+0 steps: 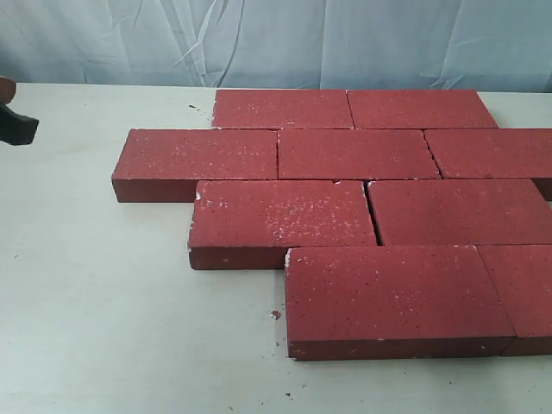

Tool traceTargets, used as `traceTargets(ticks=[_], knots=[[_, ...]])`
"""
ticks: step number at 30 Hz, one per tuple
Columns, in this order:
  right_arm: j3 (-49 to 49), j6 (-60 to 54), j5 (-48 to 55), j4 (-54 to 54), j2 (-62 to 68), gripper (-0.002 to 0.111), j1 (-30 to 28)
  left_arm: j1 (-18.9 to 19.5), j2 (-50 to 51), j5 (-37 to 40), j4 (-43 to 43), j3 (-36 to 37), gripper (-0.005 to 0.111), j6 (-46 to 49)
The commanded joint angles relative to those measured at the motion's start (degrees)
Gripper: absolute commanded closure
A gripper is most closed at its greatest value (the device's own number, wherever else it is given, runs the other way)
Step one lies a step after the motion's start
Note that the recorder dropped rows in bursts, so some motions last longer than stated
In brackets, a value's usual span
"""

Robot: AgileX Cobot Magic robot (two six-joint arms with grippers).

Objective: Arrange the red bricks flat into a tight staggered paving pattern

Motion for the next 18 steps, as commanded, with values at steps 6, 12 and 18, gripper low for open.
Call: traceTargets(ticks=[6,12,18], knots=[[7.4,0.08,-8.69,0.22,-10.24,0.109,-0.15,0.22,-11.11,-10.45,-3.03,9.87,0.107,-0.48],[9.53,0.08,-10.01,0.22,-15.37,0.109,-0.15,0.22,-18.22,-13.28,-3.15,14.17,0.107,-0.48],[9.67,0.08,-10.17,0.22,-18.2,0.109,-0.15,0.22,-23.5,-13.71,-4.8,16.23,0.107,-0.48]])
